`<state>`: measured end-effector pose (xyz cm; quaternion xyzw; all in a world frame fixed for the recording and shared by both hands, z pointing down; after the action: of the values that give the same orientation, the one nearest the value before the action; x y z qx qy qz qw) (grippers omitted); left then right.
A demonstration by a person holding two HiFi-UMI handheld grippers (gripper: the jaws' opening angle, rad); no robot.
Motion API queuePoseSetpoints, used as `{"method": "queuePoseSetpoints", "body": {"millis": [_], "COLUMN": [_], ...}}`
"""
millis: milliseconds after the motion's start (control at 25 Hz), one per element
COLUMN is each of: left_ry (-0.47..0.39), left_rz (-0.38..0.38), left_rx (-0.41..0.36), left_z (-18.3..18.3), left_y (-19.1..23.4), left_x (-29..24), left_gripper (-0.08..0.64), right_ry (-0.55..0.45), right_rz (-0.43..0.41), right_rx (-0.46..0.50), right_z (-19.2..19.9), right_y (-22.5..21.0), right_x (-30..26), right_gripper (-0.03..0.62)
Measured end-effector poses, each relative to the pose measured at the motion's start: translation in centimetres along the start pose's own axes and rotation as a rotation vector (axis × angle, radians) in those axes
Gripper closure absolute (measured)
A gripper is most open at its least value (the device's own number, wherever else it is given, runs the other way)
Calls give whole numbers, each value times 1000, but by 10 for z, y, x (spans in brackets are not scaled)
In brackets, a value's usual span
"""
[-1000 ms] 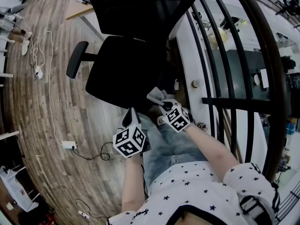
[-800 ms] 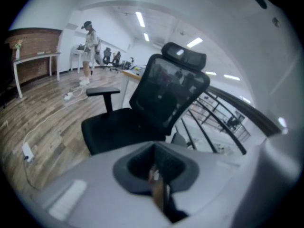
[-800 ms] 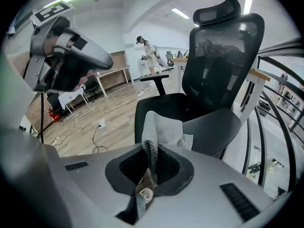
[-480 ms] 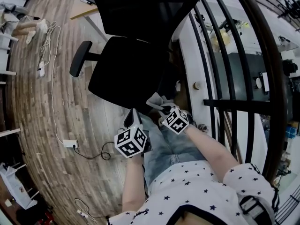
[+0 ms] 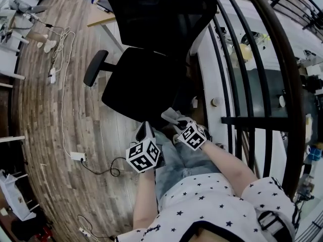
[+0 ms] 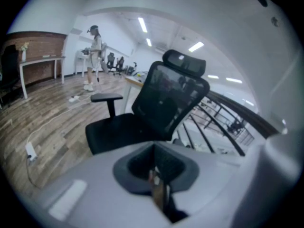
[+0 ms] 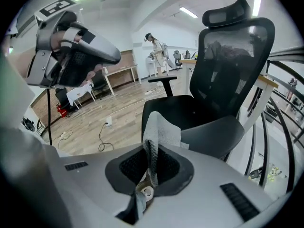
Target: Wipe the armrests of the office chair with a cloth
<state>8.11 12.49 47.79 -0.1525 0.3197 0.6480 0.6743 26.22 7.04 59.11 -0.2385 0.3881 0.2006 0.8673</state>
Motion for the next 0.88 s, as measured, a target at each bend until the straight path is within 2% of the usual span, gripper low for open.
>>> {"method": "queuePoseSetpoints", "body": {"millis": [480, 720, 880], "left_ry": [-48, -79, -97], "left_rz": [-73, -104, -112], "left_rx": [35, 55, 64], "left_z": [-10, -22, -30], "left_y": [2, 8, 17], "left_x": [24, 28, 32], "left_gripper": [552, 552, 552], "right_ry": [-112, -171, -189], "right_rz": [-57, -82, -99], "right_rx": [90, 83, 110], "right_z": [-41, -64, -89], "right_y": [6, 2, 11], "right_x": [40, 45, 52], "right_gripper": [566, 566, 566]}}
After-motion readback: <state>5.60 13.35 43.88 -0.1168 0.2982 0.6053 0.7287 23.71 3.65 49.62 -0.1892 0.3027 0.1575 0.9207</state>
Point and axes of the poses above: the fingertips, and each gripper's own axes: x backward along the fingers, y to its left, z out of its underside, the point moved 10 cm from there along x, backward along the fingers, and after that the axes turned 11 degrees about -x, right-handed, at the moved point
